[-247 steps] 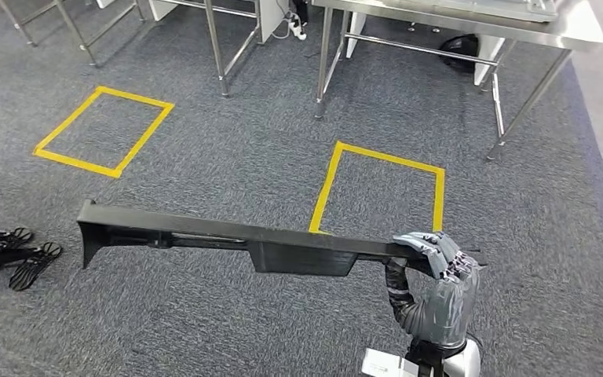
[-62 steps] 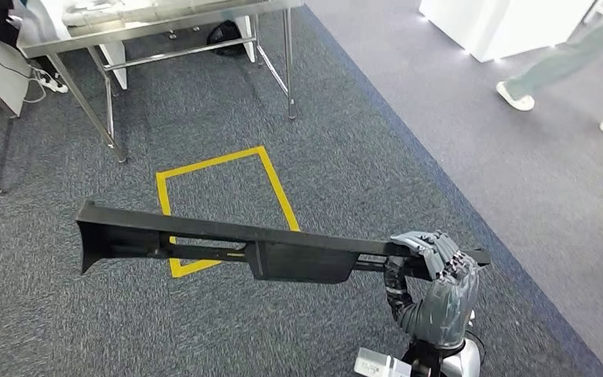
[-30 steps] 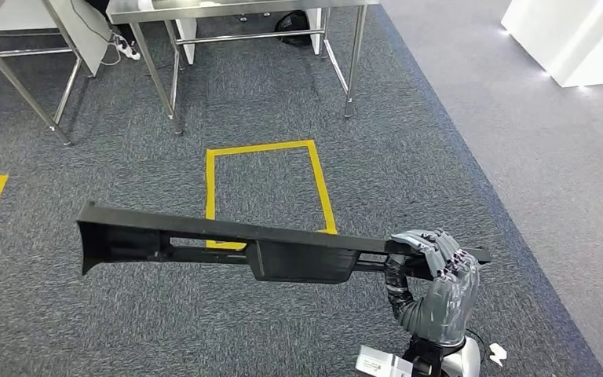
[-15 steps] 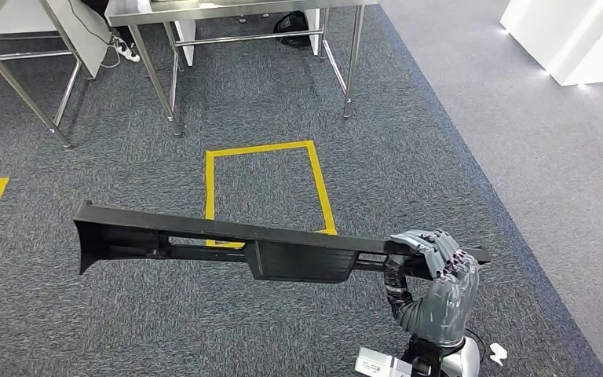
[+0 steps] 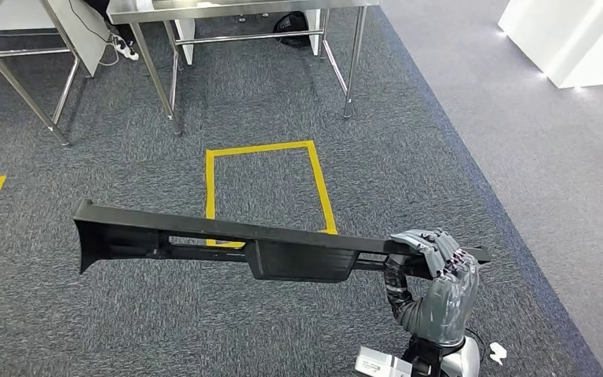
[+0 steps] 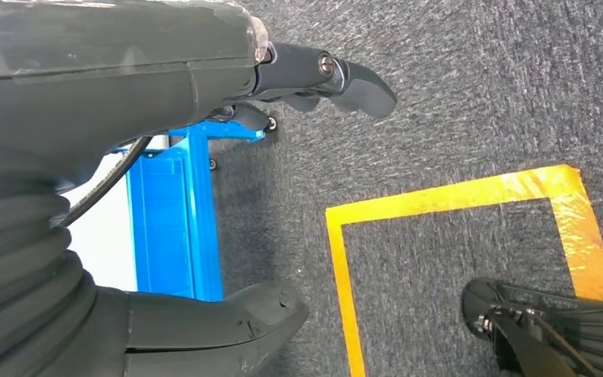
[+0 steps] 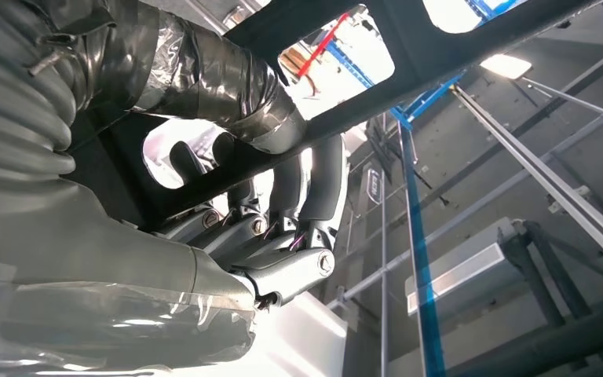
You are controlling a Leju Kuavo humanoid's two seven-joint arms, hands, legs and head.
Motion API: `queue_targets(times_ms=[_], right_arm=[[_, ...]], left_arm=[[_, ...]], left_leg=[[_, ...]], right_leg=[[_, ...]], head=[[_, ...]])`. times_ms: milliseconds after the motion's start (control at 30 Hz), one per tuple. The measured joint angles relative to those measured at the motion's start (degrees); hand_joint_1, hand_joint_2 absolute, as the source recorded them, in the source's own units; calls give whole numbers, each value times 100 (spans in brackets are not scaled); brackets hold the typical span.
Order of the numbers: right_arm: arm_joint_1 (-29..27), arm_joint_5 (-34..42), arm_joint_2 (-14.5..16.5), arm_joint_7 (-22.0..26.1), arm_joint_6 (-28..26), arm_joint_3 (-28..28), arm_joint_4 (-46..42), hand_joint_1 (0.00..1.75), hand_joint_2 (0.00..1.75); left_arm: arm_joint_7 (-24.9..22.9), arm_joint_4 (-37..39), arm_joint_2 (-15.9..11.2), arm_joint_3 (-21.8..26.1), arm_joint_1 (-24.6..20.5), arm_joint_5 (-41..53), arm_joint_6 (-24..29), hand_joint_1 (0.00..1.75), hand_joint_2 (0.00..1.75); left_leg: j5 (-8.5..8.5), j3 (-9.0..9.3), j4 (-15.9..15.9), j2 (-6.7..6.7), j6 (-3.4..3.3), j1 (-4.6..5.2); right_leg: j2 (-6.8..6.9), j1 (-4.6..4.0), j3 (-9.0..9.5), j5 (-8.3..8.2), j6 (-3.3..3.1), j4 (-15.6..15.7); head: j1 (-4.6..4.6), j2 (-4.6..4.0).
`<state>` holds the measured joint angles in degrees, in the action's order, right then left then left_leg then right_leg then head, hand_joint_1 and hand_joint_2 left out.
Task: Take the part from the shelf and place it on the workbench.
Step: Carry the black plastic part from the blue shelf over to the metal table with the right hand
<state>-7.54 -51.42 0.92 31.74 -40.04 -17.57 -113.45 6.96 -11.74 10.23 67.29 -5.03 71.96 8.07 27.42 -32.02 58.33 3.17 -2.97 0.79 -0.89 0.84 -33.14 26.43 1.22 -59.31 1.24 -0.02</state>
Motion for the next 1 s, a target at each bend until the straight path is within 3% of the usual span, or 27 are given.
queue_targets(times_ms=[67, 200, 233, 267, 333, 367, 433, 567, 600, 667, 733, 767, 800, 867, 900, 933, 1000], right_arm=[[2, -5, 0, -1, 0, 0, 1, 175, 175], [-6, -14, 0, 4, 0, 0, -1, 175, 175], [-14, -16, 0, 6, 0, 0, -1, 175, 175], [-20, -18, 0, 12, 0, 0, -1, 175, 175], [-26, -20, 0, 32, 0, 0, -3, 175, 175], [-28, -21, 0, 43, 1, 0, -3, 175, 175], [-41, -23, 2, 59, 1, 0, -10, 175, 175], [-100, -23, 32, 99, 0, 6, -39, 175, 175], [-117, -23, 51, 127, 0, 7, -51, 175, 175], [-172, -21, 88, 183, 0, 9, -76, 175, 175], [-257, -20, 109, 227, 0, 11, -89, 175, 175], [-304, -17, 113, 250, 0, 12, -96, 175, 175], [-345, -16, 117, 271, 0, 13, -103, 175, 175], [-408, -10, 133, 308, 0, 13, -119, 175, 175], [-438, -7, 143, 328, -1, 14, -126, 175, 175], [-467, -5, 152, 349, -1, 14, -139, 175, 175], [-532, -5, 162, 399, -2, 15, -184, 175, 175]], left_arm=[[-4, 0, -2, 1, 4, 0, 7, 0, 175], [-13, 0, -3, 1, 11, -3, 17, 0, 175], [-15, 0, -5, 1, 16, -7, 21, 0, 175], [-20, 0, -7, 1, 22, -10, 23, 0, 175], [-30, 0, -6, 1, 32, -14, 24, 0, 175], [-36, 1, -3, 1, 35, -14, 23, 0, 175], [-43, 1, 1, 1, 35, -14, 23, 0, 175], [-51, -1, -21, 2, 38, -18, 26, 0, 175], [-52, -2, -31, 3, 34, -22, 28, 0, 175], [-56, -2, -41, 9, 22, -40, 31, 0, 175], [-75, -2, -44, 22, 32, -66, 34, 0, 175], [-88, -2, -47, 31, 48, -82, 37, 0, 175], [-98, -2, -53, 39, 65, -95, 41, 0, 175], [-105, -2, -66, 58, 95, -116, 50, 0, 175], [-107, -1, -70, 76, 99, -127, 55, 0, 175], [-107, -1, -72, 96, 98, -141, 61, 0, 175], [-110, 0, -74, 133, 91, -173, 75, 0, 175]], left_leg=[[20, 69, -50, -7, -72, -23], [28, 147, -60, -35, -106, -26], [37, 158, -57, -37, -98, -25], [53, 179, -55, -37, -85, -25], [108, 249, -54, -30, -48, -26], [139, 280, -54, -26, -23, -26], [195, 290, -55, -16, 47, -33], [241, 294, 189, -69, 180, -25], [304, 186, 415, -117, 208, -32], [551, -226, 1099, -214, 267, -70], [773, -618, 1583, -250, 332, -119], [745, -704, 1580, -264, 361, -143], [590, -695, 1382, -276, 386, -164], [64, -537, 693, -312, 401, -191], [-100, -474, 412, -335, 384, -176], [-195, -438, 261, -354, 347, -156], [-144, -410, 204, -359, 240, -118]], right_leg=[[16, -3, -84, 65, 38, -224], [35, -1, -730, 682, 84, -1373], [38, -1, -843, 710, 82, -1525], [41, -1, -849, 615, 67, -1472], [45, -6, -572, 170, 13, -805], [36, -25, -410, 39, -22, -437], [17, -66, -233, -2, -101, -17], [46, -42, -71, 23, -245, 93], [65, -24, 3, 48, -274, 119], [107, -16, 115, 126, -307, 149], [129, -13, 211, 220, -298, 150], [134, -8, 278, 276, -286, 149], [134, 1, 357, 335, -267, 149], [140, 19, 522, 468, -212, 147], [144, 22, 574, 525, -173, 145], [150, 22, 603, 574, -130, 148], [161, 16, 657, 622, -44, 141]], head=[[1, 0], [3, 0], [3, 0], [3, 0], [3, -1], [3, -1], [4, 0], [2, 0], [2, 1], [3, 1], [3, 1], [3, 1], [3, 1], [3, 1], [3, 0], [3, 0], [2, 0]])
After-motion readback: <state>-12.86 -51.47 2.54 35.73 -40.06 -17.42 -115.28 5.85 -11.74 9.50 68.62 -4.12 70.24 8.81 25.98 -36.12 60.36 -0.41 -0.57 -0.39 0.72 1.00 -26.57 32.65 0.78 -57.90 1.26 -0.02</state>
